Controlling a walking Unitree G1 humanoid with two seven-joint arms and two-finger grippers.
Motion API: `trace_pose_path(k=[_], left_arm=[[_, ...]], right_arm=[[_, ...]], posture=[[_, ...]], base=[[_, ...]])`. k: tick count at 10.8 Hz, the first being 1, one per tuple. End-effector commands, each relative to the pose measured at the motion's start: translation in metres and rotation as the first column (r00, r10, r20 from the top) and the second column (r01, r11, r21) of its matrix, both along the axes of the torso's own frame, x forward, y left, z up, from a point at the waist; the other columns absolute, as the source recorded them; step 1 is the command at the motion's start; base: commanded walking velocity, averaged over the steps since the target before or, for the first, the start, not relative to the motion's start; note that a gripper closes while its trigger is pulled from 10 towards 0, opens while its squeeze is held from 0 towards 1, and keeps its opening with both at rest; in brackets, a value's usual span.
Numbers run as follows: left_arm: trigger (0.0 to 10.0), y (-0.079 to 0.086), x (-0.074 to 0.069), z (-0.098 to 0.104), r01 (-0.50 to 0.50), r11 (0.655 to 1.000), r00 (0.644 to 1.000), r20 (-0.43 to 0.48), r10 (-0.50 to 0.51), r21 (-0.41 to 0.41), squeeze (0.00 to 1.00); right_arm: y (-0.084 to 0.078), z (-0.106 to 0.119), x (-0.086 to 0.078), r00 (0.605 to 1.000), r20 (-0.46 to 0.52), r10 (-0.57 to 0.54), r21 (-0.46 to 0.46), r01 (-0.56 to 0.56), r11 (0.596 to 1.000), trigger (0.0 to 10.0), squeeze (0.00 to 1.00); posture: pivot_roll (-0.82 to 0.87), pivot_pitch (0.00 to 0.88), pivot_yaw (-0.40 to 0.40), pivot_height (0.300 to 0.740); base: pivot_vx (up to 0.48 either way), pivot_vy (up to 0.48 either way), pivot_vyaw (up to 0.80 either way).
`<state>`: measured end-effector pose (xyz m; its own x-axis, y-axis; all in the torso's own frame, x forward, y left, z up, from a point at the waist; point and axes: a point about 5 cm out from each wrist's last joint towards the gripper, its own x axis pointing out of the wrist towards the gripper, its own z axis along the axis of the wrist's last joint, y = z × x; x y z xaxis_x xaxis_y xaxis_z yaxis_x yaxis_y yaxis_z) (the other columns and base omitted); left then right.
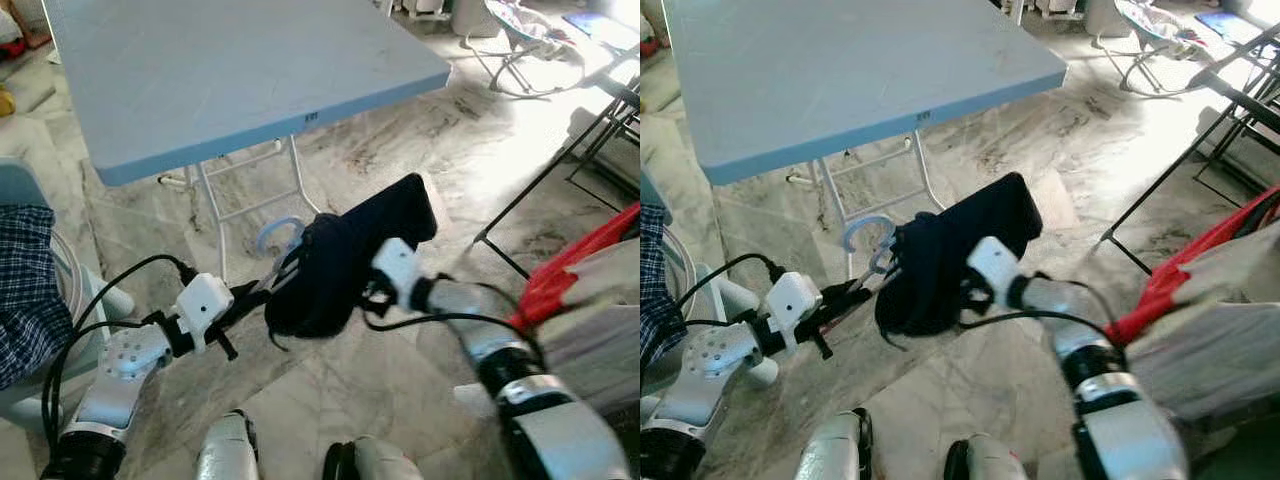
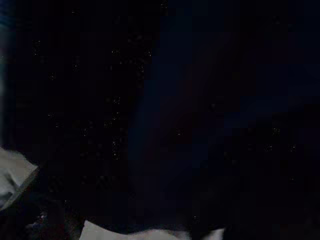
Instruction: Hang hanger
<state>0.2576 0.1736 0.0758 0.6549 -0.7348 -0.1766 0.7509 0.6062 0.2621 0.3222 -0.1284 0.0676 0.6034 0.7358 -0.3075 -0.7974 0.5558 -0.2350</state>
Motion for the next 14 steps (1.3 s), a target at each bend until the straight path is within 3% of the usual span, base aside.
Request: trace_pose_path(k=[1, 3, 5, 8, 14], left_arm=[[0.0, -0.007, 0.003, 0.009, 0.03, 0.999, 0.999, 0.043, -0.03, -0.012, 0.0], [0.0, -0.01, 0.003, 0.009, 0.036, 0.999, 0.998, 0.043, -0.035, -0.018, 0.0], [0.0, -0.013, 0.004, 0.008, 0.038, 0.999, 0.998, 0.043, -0.037, -0.027, 0.0], [0.0, -0.014, 0.006, 0.008, 0.034, 0.999, 0.998, 0.047, -0.033, -0.029, 0.0], [0.0, -0.017, 0.007, 0.007, 0.034, 0.999, 0.998, 0.045, -0.032, -0.039, 0.0]], right_arm=[[0.001, 0.002, 0.001, 1.0, -0.016, -0.009, 0.042, 0.01, 0.999, 0.0, 0.0], [0.009, 0.003, 0.003, 0.998, -0.009, -0.059, 0.08, 0.06, 0.995, 0.0, 0.0], [0.013, 0.013, 0.014, 0.984, 0.004, -0.179, 0.161, 0.177, 0.971, 0.0, 0.0], [0.005, 0.02, 0.022, 0.967, -0.01, -0.254, 0.218, 0.25, 0.943, 0.0, 0.0], [-0.014, 0.036, 0.036, 0.886, -0.023, -0.463, 0.336, 0.443, 0.831, 0.0, 0.0]], posture=[[0.07, 0.117, -0.068, 0.74], [0.07, 0.106, -0.076, 0.74], [0.07, 0.096, -0.082, 0.74], [0.07, 0.091, -0.086, 0.74], [0.06, 0.088, -0.091, 0.74]], base=[[0.0, 0.0, 0.0], [0.0, 0.0, 0.0], [0.0, 0.0, 0.0], [0.0, 0.0, 0.0], [0.0, 0.0, 0.0]])
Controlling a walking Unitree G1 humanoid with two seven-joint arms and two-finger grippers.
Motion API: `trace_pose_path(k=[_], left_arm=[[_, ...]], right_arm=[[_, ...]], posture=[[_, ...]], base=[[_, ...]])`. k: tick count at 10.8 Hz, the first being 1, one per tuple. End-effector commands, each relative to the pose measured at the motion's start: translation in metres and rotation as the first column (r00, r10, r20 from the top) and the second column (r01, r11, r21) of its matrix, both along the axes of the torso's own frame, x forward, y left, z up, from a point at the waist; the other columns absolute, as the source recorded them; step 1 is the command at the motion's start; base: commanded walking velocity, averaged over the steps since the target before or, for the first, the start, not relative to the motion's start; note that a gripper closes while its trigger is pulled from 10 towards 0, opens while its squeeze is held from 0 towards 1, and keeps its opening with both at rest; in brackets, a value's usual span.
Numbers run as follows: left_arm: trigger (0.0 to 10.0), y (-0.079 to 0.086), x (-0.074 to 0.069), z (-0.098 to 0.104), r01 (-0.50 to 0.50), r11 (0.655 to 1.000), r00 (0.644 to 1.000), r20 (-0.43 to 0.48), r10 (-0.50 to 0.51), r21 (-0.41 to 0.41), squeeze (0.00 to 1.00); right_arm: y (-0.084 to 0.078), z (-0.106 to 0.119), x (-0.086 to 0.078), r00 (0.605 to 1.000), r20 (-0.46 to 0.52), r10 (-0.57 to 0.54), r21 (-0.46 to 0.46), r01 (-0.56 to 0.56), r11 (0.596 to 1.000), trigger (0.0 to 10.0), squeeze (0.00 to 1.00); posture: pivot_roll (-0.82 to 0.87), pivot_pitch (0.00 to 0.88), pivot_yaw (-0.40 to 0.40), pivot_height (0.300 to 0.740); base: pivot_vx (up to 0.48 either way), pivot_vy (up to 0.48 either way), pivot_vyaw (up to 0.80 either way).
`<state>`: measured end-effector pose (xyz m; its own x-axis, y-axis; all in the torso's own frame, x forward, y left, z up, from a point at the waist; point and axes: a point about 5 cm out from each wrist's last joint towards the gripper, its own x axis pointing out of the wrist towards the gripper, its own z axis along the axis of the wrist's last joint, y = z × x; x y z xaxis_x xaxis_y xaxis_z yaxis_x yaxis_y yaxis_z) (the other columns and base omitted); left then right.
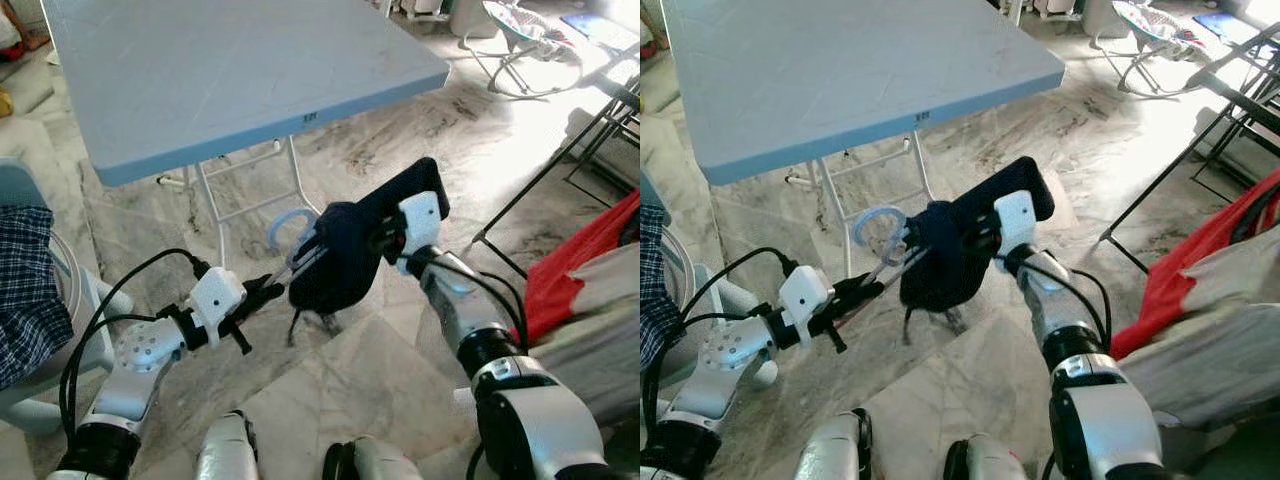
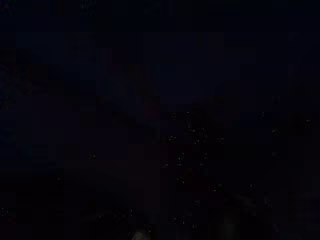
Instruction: Hang hanger
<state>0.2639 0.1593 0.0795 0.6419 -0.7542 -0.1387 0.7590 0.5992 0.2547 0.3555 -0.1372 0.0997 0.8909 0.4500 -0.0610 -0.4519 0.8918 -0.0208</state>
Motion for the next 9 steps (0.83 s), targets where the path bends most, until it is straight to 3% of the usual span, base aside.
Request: trace_pose_path(k=[1, 5, 9], left_arm=[[0.0, -0.003, 0.001, 0.003, 0.01, 1.0, 1.0, 0.027, -0.01, -0.005, 0.0], [0.0, 0.002, 0.001, -0.002, -0.014, 1.0, 1.0, 0.017, 0.013, 0.02, 0.0], [0.0, 0.002, -0.001, -0.005, -0.019, 0.999, 1.0, 0.019, 0.018, 0.039, 0.0]], right_arm=[[-0.009, 0.006, 0.005, 0.998, 0.009, -0.058, 0.029, 0.057, 0.998, 0.0, 0.0], [-0.032, 0.025, 0.012, 0.968, 0.078, -0.238, 0.122, 0.227, 0.966, 0.0, 0.0], [-0.05, 0.051, 0.021, 0.903, 0.18, -0.391, 0.163, 0.365, 0.917, 0.0, 0.0]], posture=[[0.06, 0.088, -0.091, 0.74], [0.06, 0.089, -0.09, 0.74], [0.06, 0.092, -0.095, 0.74]], base=[[0.0, 0.0, 0.0], [0.0, 0.0, 0.0], [0.0, 0.0, 0.0]])
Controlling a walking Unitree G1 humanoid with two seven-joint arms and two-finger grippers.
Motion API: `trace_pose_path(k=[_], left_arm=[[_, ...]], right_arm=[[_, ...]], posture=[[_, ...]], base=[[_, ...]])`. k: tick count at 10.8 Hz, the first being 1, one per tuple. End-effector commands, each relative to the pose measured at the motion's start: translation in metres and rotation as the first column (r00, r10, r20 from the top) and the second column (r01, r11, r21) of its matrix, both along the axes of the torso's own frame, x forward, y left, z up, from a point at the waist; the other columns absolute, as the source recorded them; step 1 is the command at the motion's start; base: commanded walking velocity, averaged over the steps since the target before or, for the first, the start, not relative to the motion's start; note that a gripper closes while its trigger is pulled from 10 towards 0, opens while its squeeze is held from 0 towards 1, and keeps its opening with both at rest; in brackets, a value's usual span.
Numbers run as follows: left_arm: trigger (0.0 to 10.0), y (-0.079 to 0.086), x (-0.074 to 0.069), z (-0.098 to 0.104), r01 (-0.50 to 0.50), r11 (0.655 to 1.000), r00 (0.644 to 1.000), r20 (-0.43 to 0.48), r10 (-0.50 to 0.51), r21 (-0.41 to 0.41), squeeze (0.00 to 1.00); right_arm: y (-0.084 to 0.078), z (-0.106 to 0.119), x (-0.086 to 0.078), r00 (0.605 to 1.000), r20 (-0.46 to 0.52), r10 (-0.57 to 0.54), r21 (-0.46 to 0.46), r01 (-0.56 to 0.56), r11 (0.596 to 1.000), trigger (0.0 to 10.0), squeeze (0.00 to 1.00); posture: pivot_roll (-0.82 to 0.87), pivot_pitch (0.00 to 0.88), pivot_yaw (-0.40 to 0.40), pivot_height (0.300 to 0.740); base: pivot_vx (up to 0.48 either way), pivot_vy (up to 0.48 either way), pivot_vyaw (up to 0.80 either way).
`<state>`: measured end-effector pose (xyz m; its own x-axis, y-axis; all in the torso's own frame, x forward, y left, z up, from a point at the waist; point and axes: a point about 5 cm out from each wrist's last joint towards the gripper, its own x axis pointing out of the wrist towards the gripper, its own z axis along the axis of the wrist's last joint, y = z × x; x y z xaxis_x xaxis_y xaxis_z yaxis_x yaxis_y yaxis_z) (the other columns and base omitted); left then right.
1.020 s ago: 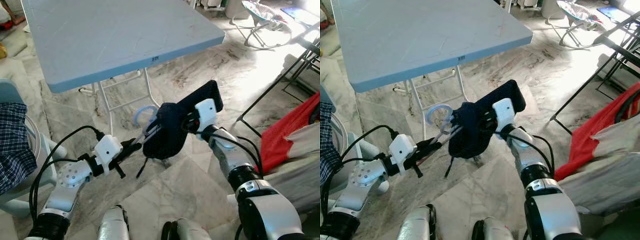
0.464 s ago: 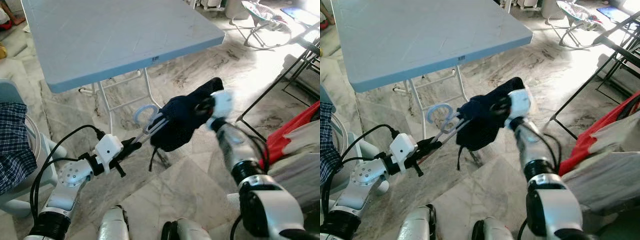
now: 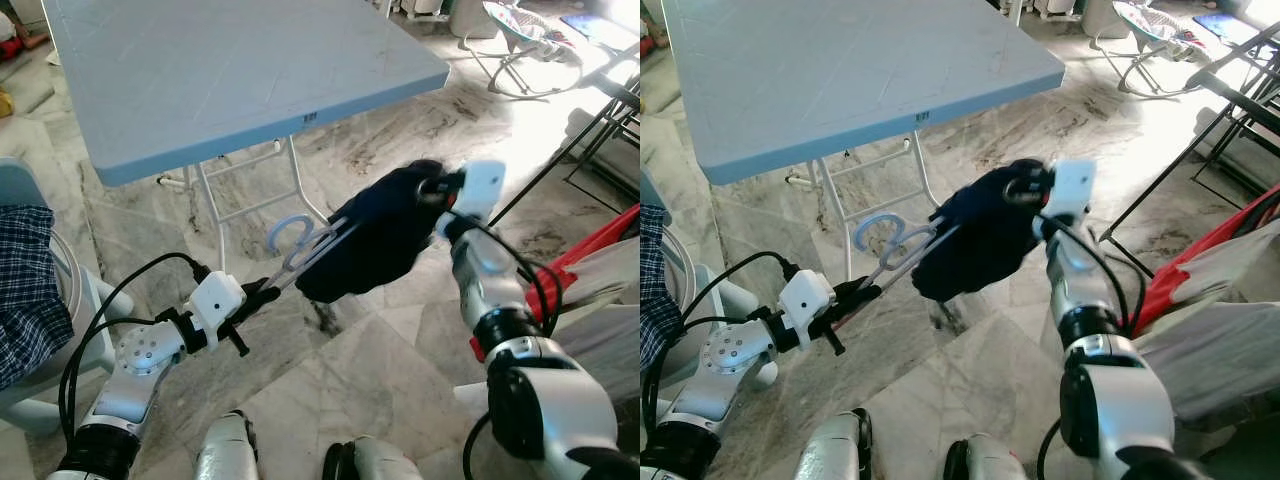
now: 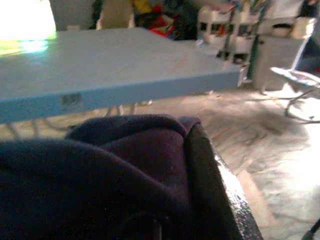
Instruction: Hang hanger
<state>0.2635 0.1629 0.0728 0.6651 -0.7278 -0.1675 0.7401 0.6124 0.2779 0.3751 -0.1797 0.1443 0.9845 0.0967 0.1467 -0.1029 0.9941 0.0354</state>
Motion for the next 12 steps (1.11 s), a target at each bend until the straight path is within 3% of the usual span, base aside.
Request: trace_pose_path(k=[1, 3, 5, 7, 8, 9, 10, 11, 12], left_arm=[[0.0, -0.002, -0.006, -0.001, 0.033, 0.999, 0.999, -0.005, -0.033, 0.004, 0.0], [0.0, -0.002, -0.023, -0.01, 0.108, 0.994, 0.99, -0.092, -0.108, 0.002, 0.0], [0.0, 0.002, -0.045, -0.026, 0.175, 0.984, 0.961, -0.222, -0.166, 0.025, 0.0], [0.0, 0.007, -0.059, -0.038, 0.144, 0.99, 0.949, -0.285, -0.135, 0.011, 0.0], [0.0, 0.015, -0.068, -0.049, 0.104, 0.994, 0.937, -0.338, -0.083, 0.044, 0.0], [0.0, 0.021, -0.07, -0.058, 0.047, 0.994, 0.942, -0.336, -0.011, 0.098, 0.0], [0.0, 0.027, -0.066, -0.067, -0.107, 0.989, 0.937, -0.322, 0.136, 0.106, 0.0], [0.0, 0.04, -0.053, -0.07, -0.382, 0.919, 0.886, -0.242, 0.395, 0.099, 0.0], [0.0, 0.054, -0.046, -0.064, -0.511, 0.859, 0.837, -0.206, 0.507, 0.038, 0.0]], right_arm=[[-0.015, 0.019, 0.006, 0.993, 0.057, -0.1, 0.014, 0.1, 0.995, 0.0, 0.0], [-0.027, 0.038, 0.015, 0.974, 0.075, -0.214, 0.013, 0.214, 0.977, 0.0, 0.0], [-0.036, 0.051, 0.019, 0.941, 0.091, -0.327, -0.068, 0.333, 0.94, 0.0, 0.0], [-0.046, 0.052, 0.017, 0.905, 0.105, -0.413, -0.127, 0.424, 0.897, 0.0, 0.0], [-0.054, 0.048, 0.014, 0.886, 0.116, -0.449, -0.173, 0.463, 0.869, 0.0, 0.0], [-0.057, 0.044, 0.012, 0.888, 0.106, -0.447, -0.181, 0.46, 0.87, 0.0, 0.0], [-0.06, 0.037, 0.009, 0.897, 0.089, -0.433, -0.196, 0.442, 0.875, 0.0, 0.0], [-0.065, 0.025, 0.004, 0.908, 0.065, -0.415, -0.234, 0.418, 0.878, 0.0, 0.0], [-0.067, 0.018, 0.001, 0.92, 0.041, -0.39, -0.254, 0.387, 0.886, 0.0, 0.0]], posture=[[0.06, 0.096, -0.094, 0.74], [0.07, 0.101, -0.098, 0.74], [0.08, 0.103, -0.103, 0.74], [0.08, 0.108, -0.106, 0.74], [0.09, 0.11, -0.108, 0.74], [0.09, 0.112, -0.108, 0.74], [0.09, 0.113, -0.108, 0.74], [0.09, 0.113, -0.109, 0.74], [0.09, 0.114, -0.111, 0.74]], base=[[0.0, 0.0, 0.0], [0.0, 0.0, 0.0], [0.0, 0.0, 0.0], [0.0, 0.0, 0.0], [0.0, 0.0, 0.0], [0.0, 0.0, 0.0], [0.0, 0.0, 0.0], [0.0, 0.0, 0.0], [0.0, 0.0, 0.0]])
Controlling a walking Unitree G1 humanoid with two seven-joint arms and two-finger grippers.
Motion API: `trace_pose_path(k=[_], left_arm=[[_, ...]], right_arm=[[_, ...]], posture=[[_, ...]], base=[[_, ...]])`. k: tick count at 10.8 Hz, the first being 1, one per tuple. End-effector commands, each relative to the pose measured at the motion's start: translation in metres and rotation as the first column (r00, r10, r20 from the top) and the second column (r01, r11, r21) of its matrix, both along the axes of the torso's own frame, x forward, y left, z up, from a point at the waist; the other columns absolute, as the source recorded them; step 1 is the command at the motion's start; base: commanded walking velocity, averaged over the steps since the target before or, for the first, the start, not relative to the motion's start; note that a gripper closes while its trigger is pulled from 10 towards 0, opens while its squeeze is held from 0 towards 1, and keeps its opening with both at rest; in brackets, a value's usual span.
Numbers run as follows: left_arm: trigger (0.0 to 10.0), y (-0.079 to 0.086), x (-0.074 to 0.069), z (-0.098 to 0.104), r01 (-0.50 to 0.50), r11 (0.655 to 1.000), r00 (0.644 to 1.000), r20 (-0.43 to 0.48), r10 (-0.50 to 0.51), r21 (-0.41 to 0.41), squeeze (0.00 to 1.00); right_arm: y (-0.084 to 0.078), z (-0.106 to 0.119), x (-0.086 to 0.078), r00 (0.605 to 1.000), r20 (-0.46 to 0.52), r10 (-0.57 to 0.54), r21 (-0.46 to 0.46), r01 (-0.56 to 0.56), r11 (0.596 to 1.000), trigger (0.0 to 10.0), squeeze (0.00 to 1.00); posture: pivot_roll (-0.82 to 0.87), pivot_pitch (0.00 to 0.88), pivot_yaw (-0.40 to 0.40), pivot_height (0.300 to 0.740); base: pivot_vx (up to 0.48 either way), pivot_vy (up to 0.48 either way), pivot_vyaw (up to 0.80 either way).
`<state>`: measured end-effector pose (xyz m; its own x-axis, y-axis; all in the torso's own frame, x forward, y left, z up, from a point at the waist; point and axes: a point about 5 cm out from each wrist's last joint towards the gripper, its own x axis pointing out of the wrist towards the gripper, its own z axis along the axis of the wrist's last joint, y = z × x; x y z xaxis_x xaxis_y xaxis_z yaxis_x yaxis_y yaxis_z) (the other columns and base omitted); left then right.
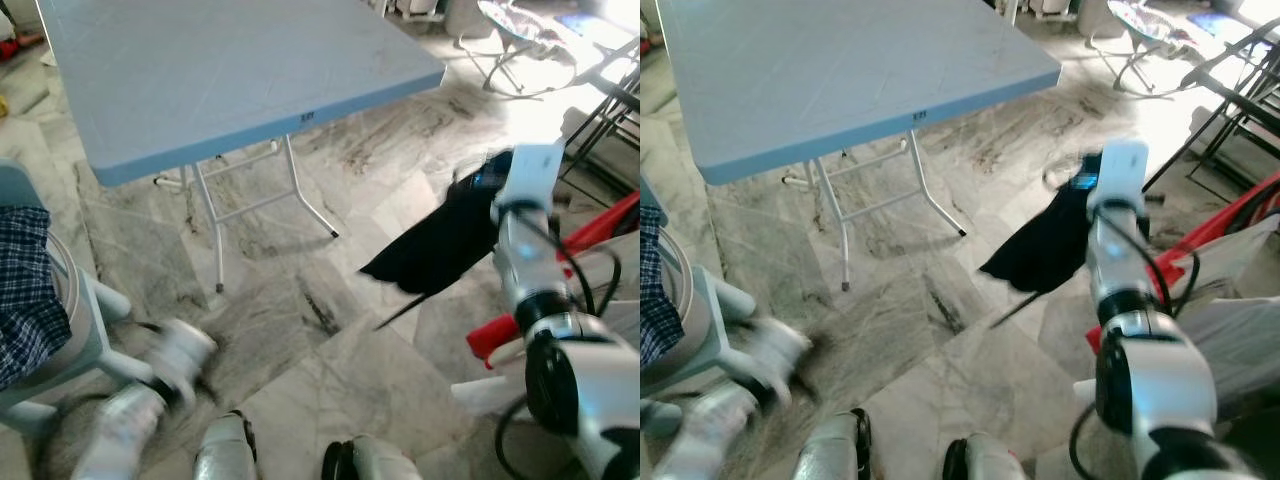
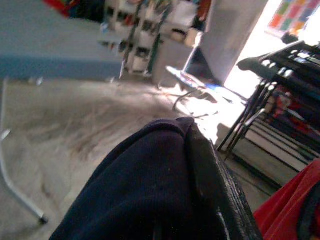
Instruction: Hang hanger
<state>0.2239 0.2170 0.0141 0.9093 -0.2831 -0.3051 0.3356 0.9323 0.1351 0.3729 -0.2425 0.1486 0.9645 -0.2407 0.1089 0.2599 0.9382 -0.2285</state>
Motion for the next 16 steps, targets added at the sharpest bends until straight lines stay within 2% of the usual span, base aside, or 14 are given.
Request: trace_pose_path(k=[1, 2, 3, 4, 5, 6, 7, 8, 9, 10, 11, 12, 13, 16], left_arm=[[0.0, 0.009, 0.006, 0.009, -0.094, 0.995, 0.993, 0.067, 0.096, -0.03, 0.0], [8.0, 0.005, 0.018, 0.033, -0.136, 0.99, 0.971, 0.196, 0.14, -0.032, 0.0], [8.0, 0.0, 0.021, 0.038, -0.13, 0.991, 0.965, 0.228, 0.13, -0.018, 0.0], [10.0, -0.024, 0.025, 0.05, -0.04, 0.997, 0.969, 0.24, 0.054, -0.061, 0.0], [10.0, -0.036, 0.025, 0.059, 0.021, 0.998, 0.961, 0.277, -0.001, -0.067, 0.0], [10.0, -0.043, 0.029, 0.073, 0.046, 0.998, 0.938, 0.346, -0.031, -0.037, 0.0], [10.0, -0.043, 0.032, 0.081, 0.032, 0.999, 0.922, 0.387, -0.021, -0.022, 0.0], [10.0, -0.034, 0.038, 0.092, -0.061, 0.998, 0.891, 0.451, 0.061, -0.014, 0.0], [10.0, -0.031, 0.04, 0.096, -0.104, 0.994, 0.878, 0.468, 0.104, -0.026, 0.0], [10.0, -0.029, 0.041, 0.102, -0.138, 0.989, 0.865, 0.479, 0.15, -0.06, 0.0], [10.0, -0.028, 0.041, 0.104, -0.143, 0.988, 0.86, 0.485, 0.157, -0.066, 0.0], [10.0, -0.025, 0.047, 0.114, -0.174, 0.981, 0.835, 0.517, 0.19, -0.08, 0.0], [10.0, -0.025, 0.051, 0.118, -0.181, 0.979, 0.824, 0.53, 0.201, -0.091, 0.0], [10.0, -0.027, 0.055, 0.131, -0.182, 0.976, 0.794, 0.569, 0.215, -0.116, 0.0]], right_arm=[[-0.005, 0.003, -0.002, 0.999, 0.018, 0.028, -0.029, -0.028, 0.999, 0.0, 0.0], [-0.007, -0.006, -0.01, 0.994, -0.011, 0.113, -0.071, -0.113, 0.991, 0.0, 0.0], [-0.008, -0.007, -0.012, 0.99, -0.01, 0.137, -0.074, -0.138, 0.988, 0.0, 0.0], [-0.005, -0.007, -0.018, 0.969, -0.007, 0.246, -0.113, -0.245, 0.963, 0.0, 0.0], [-0.003, -0.008, -0.022, 0.954, -0.002, 0.299, -0.132, -0.297, 0.946, 0.0, 0.0], [0.003, -0.007, -0.026, 0.941, 0.032, 0.337, -0.132, -0.331, 0.934, 0.0, 0.0], [0.007, -0.006, -0.028, 0.938, 0.061, 0.342, -0.122, -0.333, 0.935, 0.0, 0.0], [0.014, -0.008, -0.028, 0.945, 0.099, 0.313, -0.049, -0.309, 0.95, 2.0, 0.0], [0.018, -0.008, -0.03, 0.945, 0.12, 0.305, -0.028, -0.304, 0.952, 1.9, 0.0], [0.026, -0.003, -0.032, 0.931, 0.16, 0.328, -0.023, -0.329, 0.944, 4.8, 0.0], [0.028, -0.001, -0.032, 0.927, 0.167, 0.336, -0.021, -0.338, 0.941, 10.0, 0.0], [0.041, 0.007, -0.033, 0.904, 0.196, 0.38, -0.056, -0.376, 0.925, 10.0, 0.0], [0.045, 0.01, -0.032, 0.898, 0.213, 0.385, -0.053, -0.383, 0.922, 10.0, 0.0], [0.047, 0.019, -0.029, 0.893, 0.241, 0.38, -0.04, -0.382, 0.923, 10.0, 0.0]], posture=[[0.09, 0.116, -0.111, 0.74], [0.1, 0.115, -0.103, 0.74], [0.1, 0.115, -0.101, 0.74], [0.09, 0.11, -0.087, 0.74], [0.09, 0.105, -0.084, 0.74], [0.09, 0.094, -0.087, 0.74], [0.09, 0.093, -0.086, 0.74], [0.1, 0.09, -0.082, 0.74], [0.1, 0.091, -0.08, 0.74], [0.1, 0.092, -0.08, 0.74], [0.1, 0.092, -0.08, 0.74], [0.09, 0.088, -0.081, 0.74], [0.09, 0.086, -0.082, 0.74], [0.09, 0.083, -0.087, 0.74]], base=[[0.0, 0.0, 0.0], [0.0, 0.0, 0.0], [0.0, 0.0, 0.0], [0.0, 0.0, 0.0], [0.0, 0.0, 0.0], [0.0, 0.0, 0.0], [0.0, 0.0, 0.0], [0.0, 0.0, 0.0], [0.0, 0.0, 0.0], [0.0, 0.0, 0.0], [0.0, 0.0, 0.0], [0.259, 0.0, 0.0], [0.274, 0.0, 0.72], [0.329, 0.0, 0.77]])
